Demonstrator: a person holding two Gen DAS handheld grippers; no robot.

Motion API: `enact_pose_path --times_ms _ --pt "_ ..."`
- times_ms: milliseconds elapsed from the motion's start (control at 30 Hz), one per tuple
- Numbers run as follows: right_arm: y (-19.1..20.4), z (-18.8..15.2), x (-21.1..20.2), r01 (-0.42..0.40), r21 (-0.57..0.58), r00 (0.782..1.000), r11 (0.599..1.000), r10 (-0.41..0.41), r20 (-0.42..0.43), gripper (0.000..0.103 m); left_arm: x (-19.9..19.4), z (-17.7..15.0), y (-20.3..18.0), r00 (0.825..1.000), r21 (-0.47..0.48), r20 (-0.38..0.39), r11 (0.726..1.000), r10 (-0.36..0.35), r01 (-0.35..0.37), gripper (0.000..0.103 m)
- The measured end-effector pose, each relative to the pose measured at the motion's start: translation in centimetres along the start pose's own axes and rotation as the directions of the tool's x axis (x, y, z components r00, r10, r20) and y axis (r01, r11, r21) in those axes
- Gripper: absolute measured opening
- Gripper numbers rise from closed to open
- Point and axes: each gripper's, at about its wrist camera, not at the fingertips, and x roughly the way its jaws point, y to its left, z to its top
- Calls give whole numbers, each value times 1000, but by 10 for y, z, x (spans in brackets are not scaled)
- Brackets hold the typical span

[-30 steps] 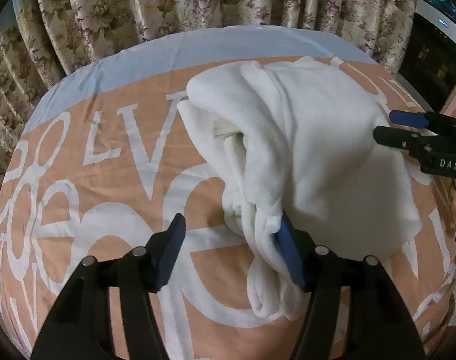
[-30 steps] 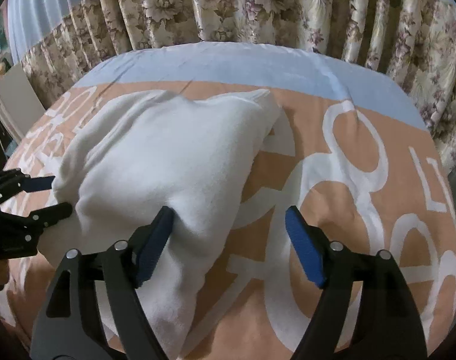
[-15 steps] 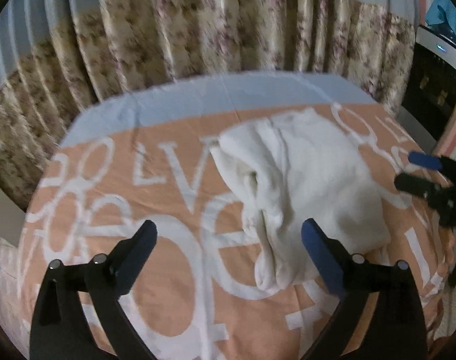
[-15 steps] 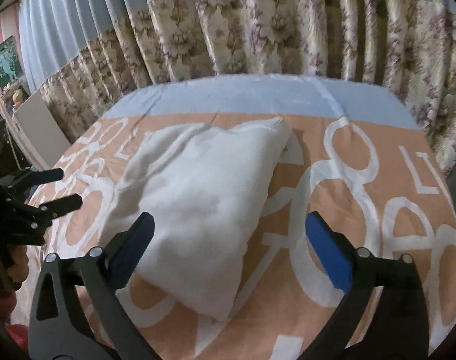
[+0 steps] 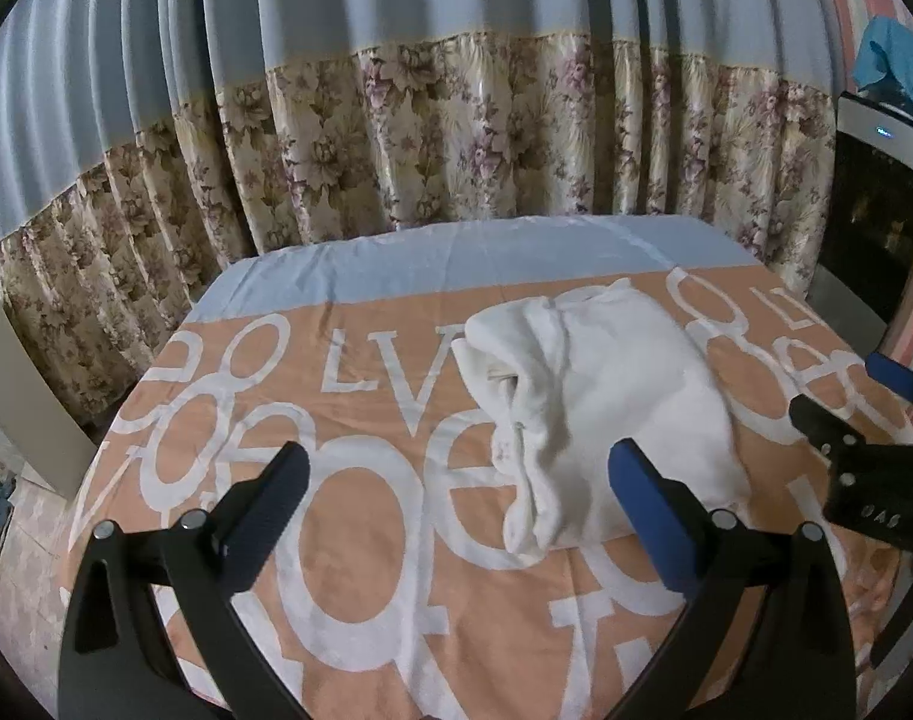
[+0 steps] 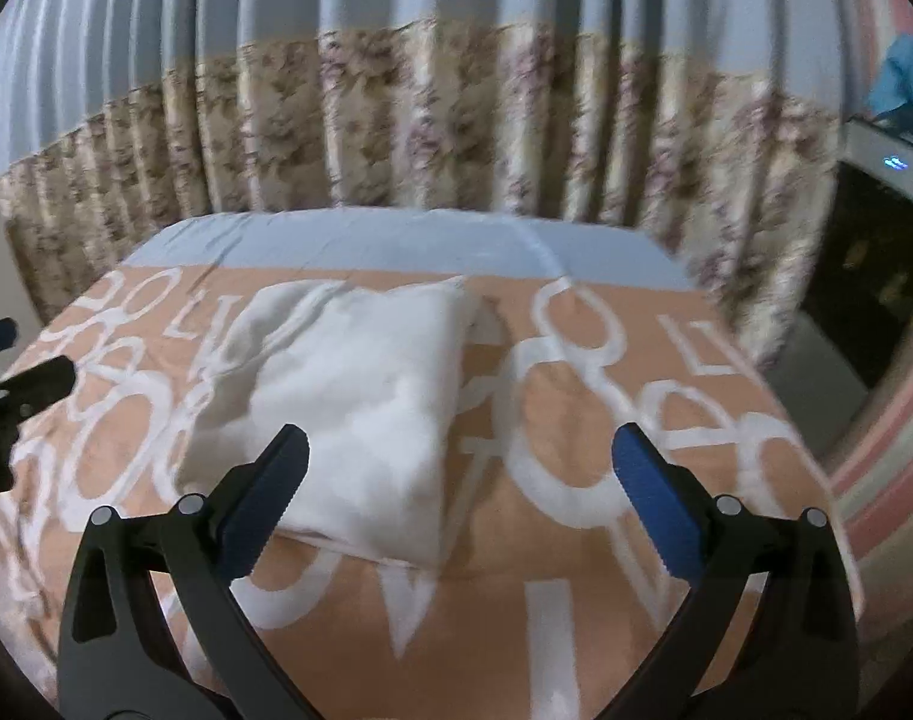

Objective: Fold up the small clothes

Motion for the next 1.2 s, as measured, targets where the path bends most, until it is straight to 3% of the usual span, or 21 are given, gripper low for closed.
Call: enact_pose_path --times_ms 200,467,1200 --pt "1 -5 -14 26 37 1000 999 -26 -16 100 -20 2 2 999 -40 26 999 -34 35 101" --pt "6 -2 -30 38 78 998 996 -34 -50 100 -26 1 8 999 -81 0 995 -54 53 101" --pt "9 14 -56 50 81 998 995 -53 28 100 -27 6 5 1000 -93 3 996 18 -17 101"
